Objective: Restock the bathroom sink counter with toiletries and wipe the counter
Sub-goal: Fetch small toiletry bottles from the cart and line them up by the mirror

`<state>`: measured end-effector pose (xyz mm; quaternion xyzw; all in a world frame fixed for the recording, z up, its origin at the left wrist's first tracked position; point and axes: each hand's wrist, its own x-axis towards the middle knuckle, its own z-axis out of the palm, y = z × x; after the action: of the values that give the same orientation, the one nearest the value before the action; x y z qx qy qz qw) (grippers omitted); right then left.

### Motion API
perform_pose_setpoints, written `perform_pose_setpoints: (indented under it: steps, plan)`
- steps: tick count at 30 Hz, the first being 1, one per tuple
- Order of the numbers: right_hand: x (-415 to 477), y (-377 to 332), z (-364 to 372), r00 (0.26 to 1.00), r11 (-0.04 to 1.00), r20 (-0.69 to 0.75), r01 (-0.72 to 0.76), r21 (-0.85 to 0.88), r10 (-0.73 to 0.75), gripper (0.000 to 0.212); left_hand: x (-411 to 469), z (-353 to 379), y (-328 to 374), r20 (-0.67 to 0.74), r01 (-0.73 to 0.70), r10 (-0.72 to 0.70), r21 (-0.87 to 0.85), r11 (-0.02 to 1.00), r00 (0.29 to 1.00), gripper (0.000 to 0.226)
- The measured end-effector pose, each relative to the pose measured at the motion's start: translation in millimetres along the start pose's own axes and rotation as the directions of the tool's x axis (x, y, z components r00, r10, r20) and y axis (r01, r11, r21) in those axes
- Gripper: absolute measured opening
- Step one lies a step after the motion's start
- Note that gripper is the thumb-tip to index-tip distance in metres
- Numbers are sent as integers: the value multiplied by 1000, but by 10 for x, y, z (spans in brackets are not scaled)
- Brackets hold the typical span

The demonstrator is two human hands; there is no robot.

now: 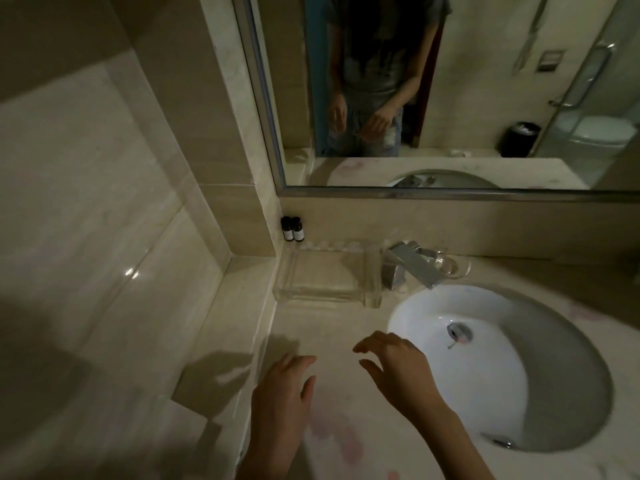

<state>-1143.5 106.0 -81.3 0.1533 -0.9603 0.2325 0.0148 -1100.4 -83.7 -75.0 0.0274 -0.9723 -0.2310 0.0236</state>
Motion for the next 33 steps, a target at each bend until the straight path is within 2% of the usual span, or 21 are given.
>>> perform_pose_setpoints:
  steps: [6, 9, 13, 17, 21, 26, 29, 33]
  plan:
    - [-538, -167, 9, 981, 982, 56, -181, -55, 184, 22, -118, -105, -44, 100, -186, 183, 15, 982, 978, 33]
    - [-934, -251, -15, 952, 948, 22, -303, -96, 307, 25, -223, -166, 47, 172, -307, 303, 1, 952, 937, 36]
    - [-1533, -370, -76, 879, 876, -58, -476, -79, 473, 27, -468, -138, 350, 266, -460, 458, -60, 886, 848, 37]
    - [-2185, -429, -135, 774, 782, -167, -622, -24, 611, 30, -794, 30, 737, 353, -602, 613, -153, 783, 707, 37]
    - [-2897, -455, -188, 609, 647, -307, -761, 31, 731, 26, -1159, 204, 1183, 415, -731, 750, -245, 637, 515, 36]
    - [-3814, -547, -216, 326, 453, -539, -884, 118, 777, 30, -1785, 403, 1741, 444, -855, 867, -336, 395, 227, 34]
    - [-4376, -655, -258, 137, 304, -579, -931, 202, 804, 26, -2268, 524, 2067, 455, -885, 889, -392, 252, 51, 37]
    - [-5157, -843, -297, -87, 123, -564, -938, 323, 821, 18, -3052, 684, 2456, 448, -872, 883, -478, 104, -140, 34]
